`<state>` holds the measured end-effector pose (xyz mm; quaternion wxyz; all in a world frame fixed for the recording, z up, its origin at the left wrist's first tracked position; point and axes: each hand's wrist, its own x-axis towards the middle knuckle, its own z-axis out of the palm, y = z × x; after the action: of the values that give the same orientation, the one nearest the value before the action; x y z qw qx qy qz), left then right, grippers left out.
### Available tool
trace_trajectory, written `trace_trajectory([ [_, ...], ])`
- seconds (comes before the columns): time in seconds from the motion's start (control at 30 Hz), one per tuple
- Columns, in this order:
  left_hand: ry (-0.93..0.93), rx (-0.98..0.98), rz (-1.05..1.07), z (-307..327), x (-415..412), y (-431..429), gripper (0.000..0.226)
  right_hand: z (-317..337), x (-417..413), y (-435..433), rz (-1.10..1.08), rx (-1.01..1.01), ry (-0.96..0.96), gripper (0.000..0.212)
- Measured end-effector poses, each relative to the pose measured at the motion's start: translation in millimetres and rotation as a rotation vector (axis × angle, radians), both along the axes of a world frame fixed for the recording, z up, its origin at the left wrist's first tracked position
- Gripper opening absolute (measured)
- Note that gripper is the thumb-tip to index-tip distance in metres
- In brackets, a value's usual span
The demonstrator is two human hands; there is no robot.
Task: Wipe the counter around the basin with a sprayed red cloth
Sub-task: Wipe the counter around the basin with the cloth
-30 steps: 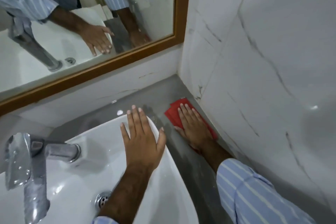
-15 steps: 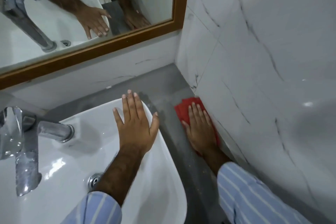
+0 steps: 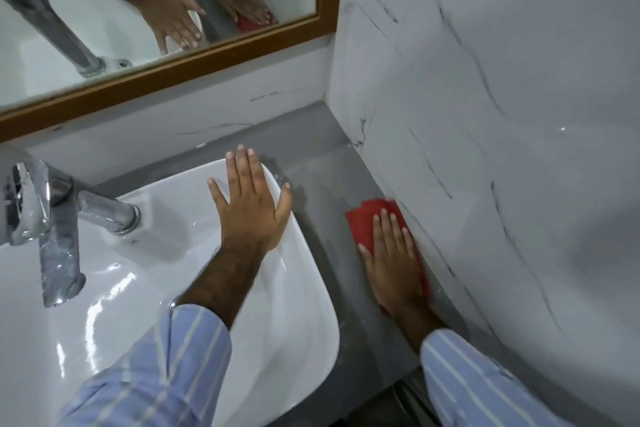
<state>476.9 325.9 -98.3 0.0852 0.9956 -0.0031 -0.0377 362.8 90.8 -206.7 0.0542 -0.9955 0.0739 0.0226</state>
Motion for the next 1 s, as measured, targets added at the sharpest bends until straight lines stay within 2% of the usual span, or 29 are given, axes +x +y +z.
trace_trajectory([
  [0.03, -0.005, 0.000, 0.005, -1, 1, 0, 0.087, 1, 17, 12, 0.019, 0.009, 0.009, 0.069],
  [0.1, -0.015, 0.005, 0.020, -4, 1, 2, 0.083, 0, 36, 30, 0.220, 0.004, 0.031, 0.069],
  [0.17, 0.001, -0.006, 0.014, -3, 1, 2, 0.084, -4, 22, 30, 0.507, -0.036, 0.045, 0.069],
  [0.23, 0.010, -0.008, 0.007, 0, 0, 2, 0.084, -7, -16, 11, 0.628, -0.058, 0.056, 0.068],
  [0.3, 0.019, 0.005, 0.013, 2, -1, 2, 0.085, -10, -50, -20, 0.533, -0.034, 0.045, 0.068],
  [0.4, 0.035, 0.000, 0.001, 5, -3, 1, 0.084, -1, -72, -51, 0.179, 0.002, 0.040, 0.069],
  [0.5, 0.054, -0.008, -0.002, 5, -1, 2, 0.084, -2, -83, -23, -0.068, 0.024, -0.021, 0.068],
  [0.57, 0.059, -0.025, -0.009, 4, -1, 3, 0.084, -11, -115, 5, -0.037, 0.028, -0.006, 0.071],
  [0.7, 0.043, -0.052, -0.017, 4, -4, 4, 0.085, -16, -153, -9, 0.252, -0.021, 0.054, 0.071],
  [0.73, 0.052, -0.054, -0.017, 5, -3, 5, 0.086, -13, -144, -17, 0.231, -0.041, 0.057, 0.070],
  [0.83, 0.108, -0.053, -0.046, 12, -5, 9, 0.092, 0, -101, -16, -0.083, -0.013, 0.023, 0.068],
  [0.9, 0.177, -0.101, -0.074, 22, -20, 12, 0.095, 1, -94, 7, -0.188, 0.015, 0.018, 0.070],
  [0.97, 0.278, -0.126, -0.131, 26, -57, 19, 0.087, -5, -112, 30, -0.063, 0.035, 0.033, 0.070],
  [1.0, 0.328, -0.078, -0.196, 27, -87, 28, 0.082, -6, -128, 40, 0.043, 0.047, 0.045, 0.070],
])
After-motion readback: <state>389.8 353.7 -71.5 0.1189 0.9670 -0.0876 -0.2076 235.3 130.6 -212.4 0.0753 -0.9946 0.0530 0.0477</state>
